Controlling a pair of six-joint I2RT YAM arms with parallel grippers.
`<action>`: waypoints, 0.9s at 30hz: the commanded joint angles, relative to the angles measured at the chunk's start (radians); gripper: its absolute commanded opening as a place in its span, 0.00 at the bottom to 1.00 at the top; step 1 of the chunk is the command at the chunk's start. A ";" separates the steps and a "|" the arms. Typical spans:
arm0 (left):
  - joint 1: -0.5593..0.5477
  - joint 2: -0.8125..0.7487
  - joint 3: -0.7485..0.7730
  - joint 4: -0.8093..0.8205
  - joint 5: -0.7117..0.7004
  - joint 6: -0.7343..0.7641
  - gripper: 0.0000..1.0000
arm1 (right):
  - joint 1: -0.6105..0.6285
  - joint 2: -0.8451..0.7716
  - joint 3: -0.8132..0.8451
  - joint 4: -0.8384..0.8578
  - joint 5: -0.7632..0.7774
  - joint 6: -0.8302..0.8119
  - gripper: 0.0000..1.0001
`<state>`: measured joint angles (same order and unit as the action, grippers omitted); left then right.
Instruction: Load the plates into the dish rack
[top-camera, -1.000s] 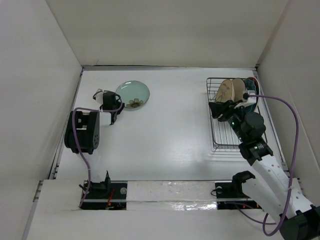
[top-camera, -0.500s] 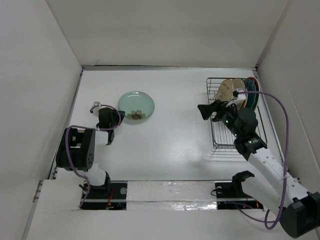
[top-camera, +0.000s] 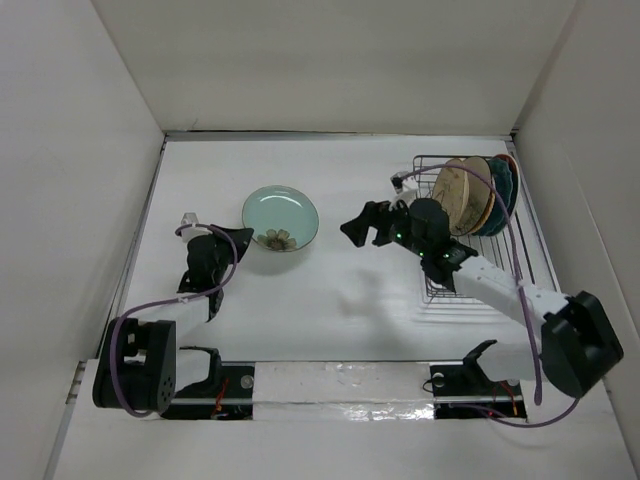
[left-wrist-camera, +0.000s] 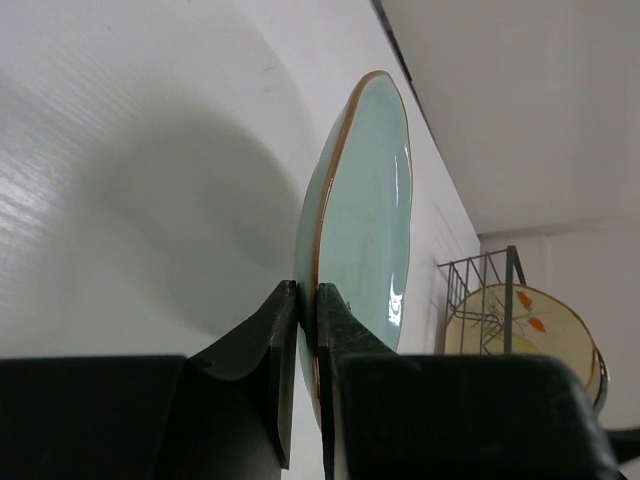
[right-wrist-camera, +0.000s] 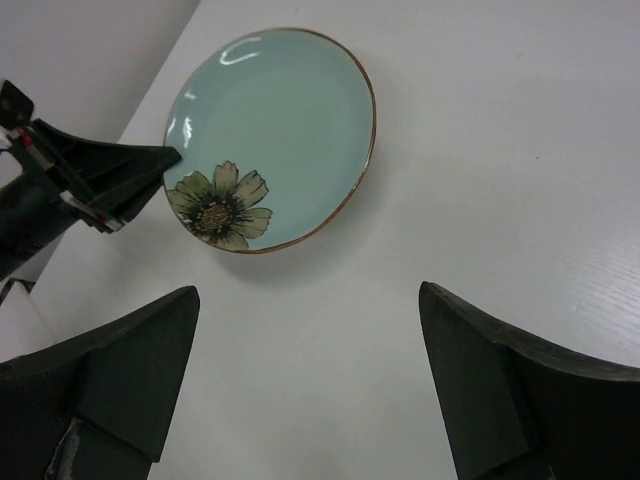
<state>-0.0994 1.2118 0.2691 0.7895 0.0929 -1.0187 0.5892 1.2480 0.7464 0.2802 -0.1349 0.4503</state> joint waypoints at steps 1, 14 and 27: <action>-0.003 -0.103 0.010 0.137 0.060 -0.034 0.00 | 0.009 0.112 0.080 0.106 -0.020 0.037 0.96; -0.003 -0.300 -0.022 0.093 0.221 -0.067 0.00 | 0.009 0.493 0.289 0.269 -0.265 0.169 0.98; -0.003 -0.412 0.008 0.024 0.329 -0.073 0.00 | 0.018 0.427 0.208 0.494 -0.388 0.297 0.40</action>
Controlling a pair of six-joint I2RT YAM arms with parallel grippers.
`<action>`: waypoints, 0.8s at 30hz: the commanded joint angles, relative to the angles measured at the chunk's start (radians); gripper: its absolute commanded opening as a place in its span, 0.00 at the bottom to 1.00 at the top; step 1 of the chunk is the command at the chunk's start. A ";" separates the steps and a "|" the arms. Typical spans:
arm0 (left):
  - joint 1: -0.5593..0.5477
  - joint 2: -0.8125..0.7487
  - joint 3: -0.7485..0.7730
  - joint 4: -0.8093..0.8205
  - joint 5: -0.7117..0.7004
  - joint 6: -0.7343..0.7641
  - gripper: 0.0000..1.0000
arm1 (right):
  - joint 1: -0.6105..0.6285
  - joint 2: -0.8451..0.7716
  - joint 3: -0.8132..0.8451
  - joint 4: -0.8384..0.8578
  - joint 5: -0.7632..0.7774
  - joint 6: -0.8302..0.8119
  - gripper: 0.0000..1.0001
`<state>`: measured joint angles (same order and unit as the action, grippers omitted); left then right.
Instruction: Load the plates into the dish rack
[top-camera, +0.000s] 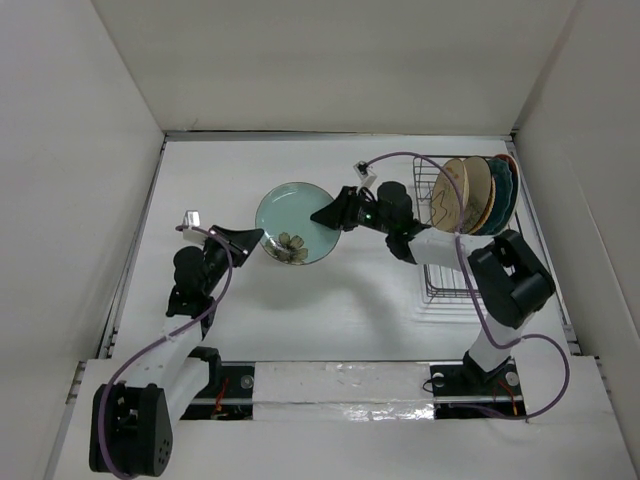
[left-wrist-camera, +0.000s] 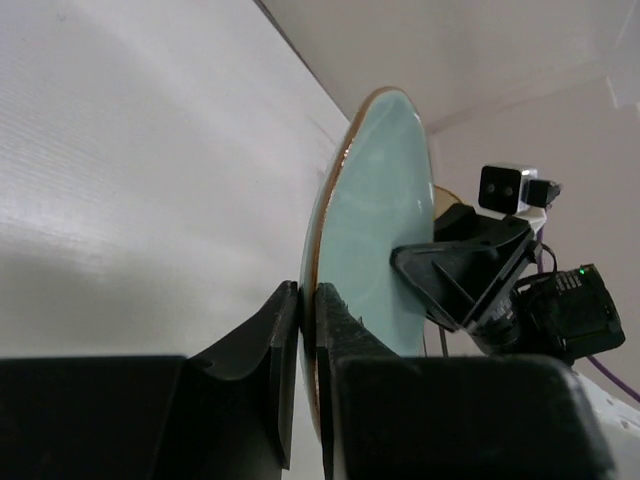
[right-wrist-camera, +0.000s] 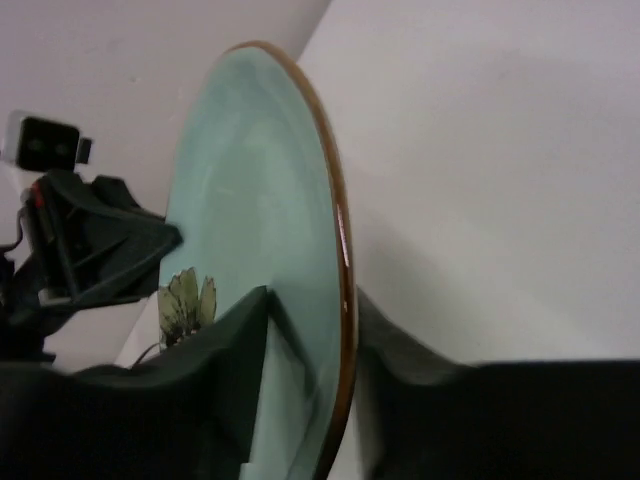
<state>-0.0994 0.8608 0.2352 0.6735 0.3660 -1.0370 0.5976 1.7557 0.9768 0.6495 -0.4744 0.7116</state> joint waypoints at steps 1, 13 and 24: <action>-0.003 -0.074 0.042 0.132 0.053 -0.052 0.00 | 0.010 -0.094 -0.032 0.125 -0.044 0.035 0.30; -0.003 -0.252 0.234 -0.191 0.129 0.168 0.69 | -0.117 -0.436 -0.079 -0.066 0.006 -0.013 0.00; -0.184 -0.316 0.464 -0.627 0.197 0.604 0.74 | -0.320 -0.725 0.177 -0.755 0.816 -0.529 0.00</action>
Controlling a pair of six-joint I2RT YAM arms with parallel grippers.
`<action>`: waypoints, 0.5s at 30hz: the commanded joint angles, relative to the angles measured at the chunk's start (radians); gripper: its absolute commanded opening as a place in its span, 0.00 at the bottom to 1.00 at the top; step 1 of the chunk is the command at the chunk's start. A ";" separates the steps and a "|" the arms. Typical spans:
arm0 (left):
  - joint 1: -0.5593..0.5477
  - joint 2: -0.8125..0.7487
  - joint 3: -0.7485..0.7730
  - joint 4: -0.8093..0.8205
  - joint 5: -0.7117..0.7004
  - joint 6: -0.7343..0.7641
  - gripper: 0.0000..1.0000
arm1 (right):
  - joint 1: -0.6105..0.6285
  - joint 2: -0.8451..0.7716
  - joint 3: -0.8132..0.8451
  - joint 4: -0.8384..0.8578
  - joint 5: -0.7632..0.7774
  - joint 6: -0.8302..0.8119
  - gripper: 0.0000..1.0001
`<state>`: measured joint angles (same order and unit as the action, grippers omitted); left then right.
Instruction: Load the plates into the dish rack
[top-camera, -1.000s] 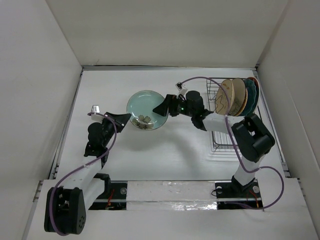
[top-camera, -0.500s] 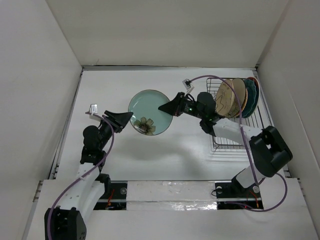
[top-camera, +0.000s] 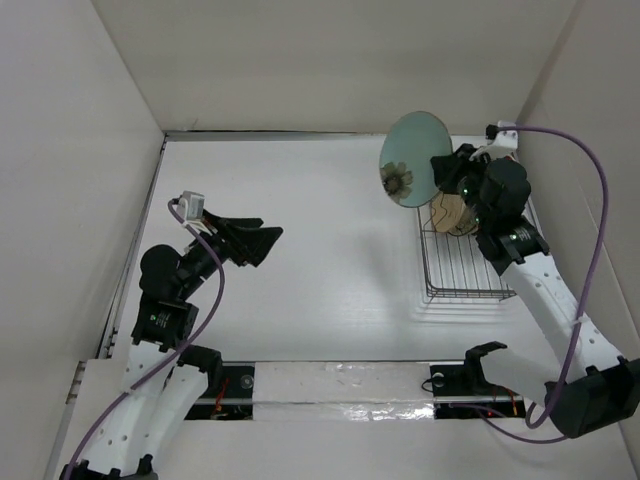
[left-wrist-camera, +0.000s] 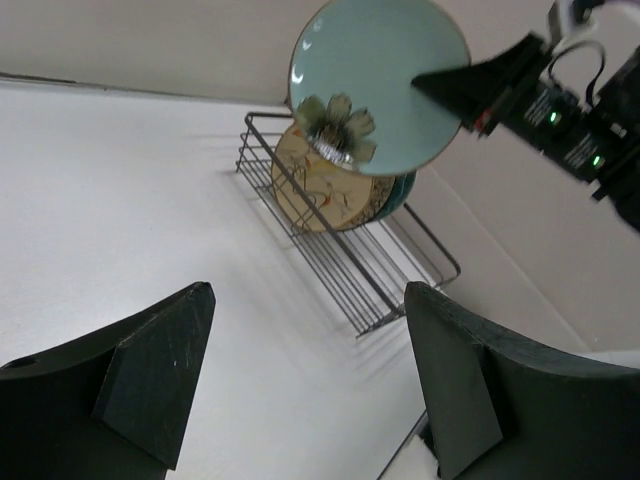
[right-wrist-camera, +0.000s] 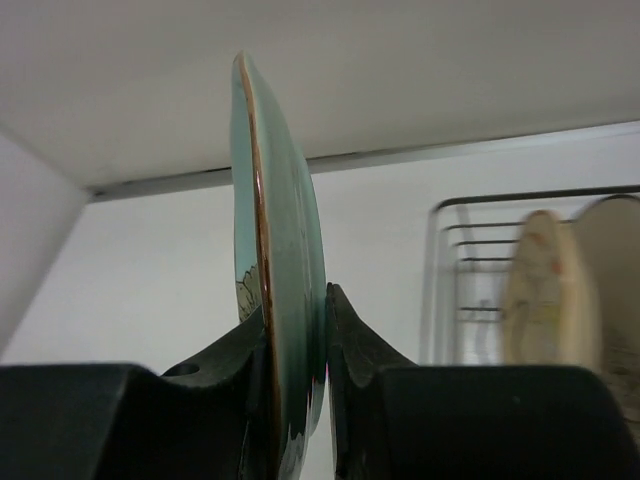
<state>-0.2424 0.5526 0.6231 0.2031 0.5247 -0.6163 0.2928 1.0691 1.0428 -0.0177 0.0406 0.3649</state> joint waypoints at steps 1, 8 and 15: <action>-0.057 -0.010 0.090 -0.186 0.022 0.216 0.74 | -0.027 -0.026 0.143 -0.105 0.326 -0.202 0.00; -0.141 -0.068 0.043 -0.202 -0.161 0.319 0.75 | -0.026 0.158 0.360 -0.272 0.493 -0.418 0.00; -0.176 -0.068 0.046 -0.246 -0.210 0.334 0.75 | -0.006 0.313 0.493 -0.324 0.573 -0.507 0.00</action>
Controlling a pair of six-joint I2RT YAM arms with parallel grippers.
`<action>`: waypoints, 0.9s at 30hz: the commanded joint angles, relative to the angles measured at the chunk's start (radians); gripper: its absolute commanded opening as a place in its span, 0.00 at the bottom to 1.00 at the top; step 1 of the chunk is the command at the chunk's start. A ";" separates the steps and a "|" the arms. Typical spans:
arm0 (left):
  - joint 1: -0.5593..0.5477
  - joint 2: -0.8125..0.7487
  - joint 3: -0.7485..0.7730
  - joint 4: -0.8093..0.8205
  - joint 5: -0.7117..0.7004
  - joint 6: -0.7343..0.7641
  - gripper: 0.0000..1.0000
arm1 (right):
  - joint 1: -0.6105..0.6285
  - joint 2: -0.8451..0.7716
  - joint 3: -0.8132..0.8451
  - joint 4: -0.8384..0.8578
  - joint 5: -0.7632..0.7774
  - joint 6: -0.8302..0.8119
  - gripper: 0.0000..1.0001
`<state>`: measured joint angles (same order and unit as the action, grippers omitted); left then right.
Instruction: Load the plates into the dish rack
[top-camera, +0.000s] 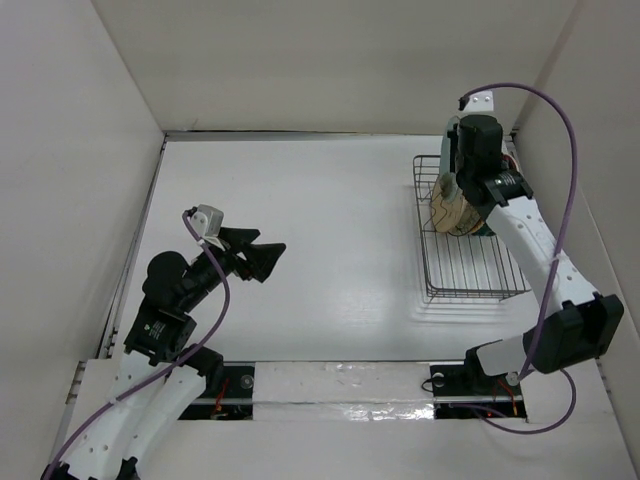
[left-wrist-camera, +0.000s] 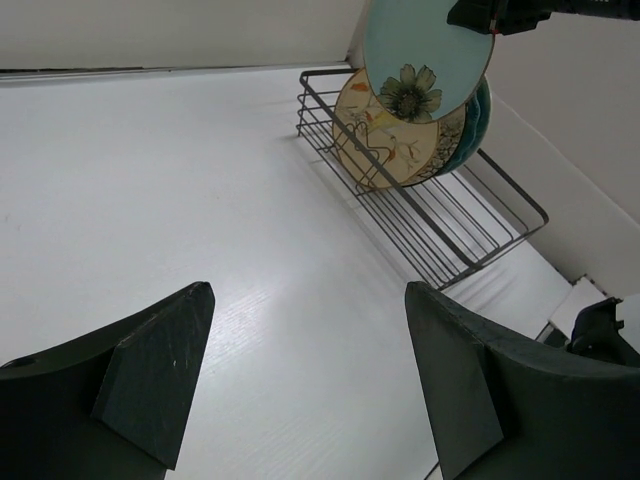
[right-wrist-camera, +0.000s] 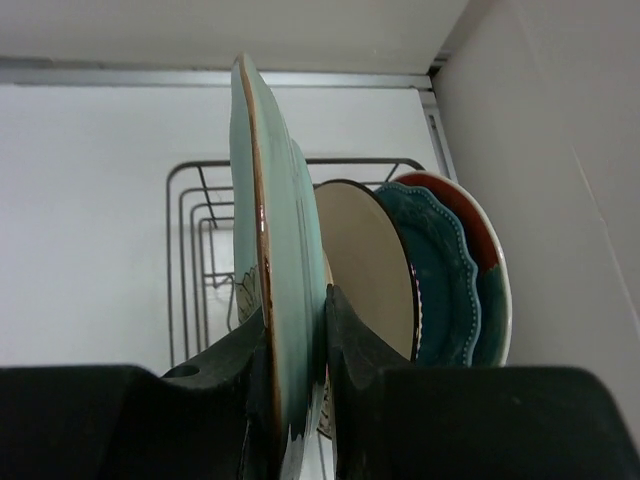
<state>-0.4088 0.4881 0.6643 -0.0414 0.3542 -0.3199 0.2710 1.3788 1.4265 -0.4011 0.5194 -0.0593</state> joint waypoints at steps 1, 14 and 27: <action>-0.010 -0.005 0.004 -0.003 -0.041 0.036 0.75 | 0.016 0.018 0.117 0.051 0.094 -0.092 0.00; -0.010 -0.002 0.008 -0.017 -0.087 0.041 0.75 | 0.025 0.114 -0.010 0.068 0.042 -0.033 0.00; -0.010 -0.002 0.004 -0.012 -0.116 0.042 0.75 | 0.025 0.123 -0.190 0.199 -0.044 0.058 0.00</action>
<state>-0.4133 0.4892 0.6643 -0.0803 0.2531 -0.2920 0.2893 1.5345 1.2419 -0.3553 0.4824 -0.0330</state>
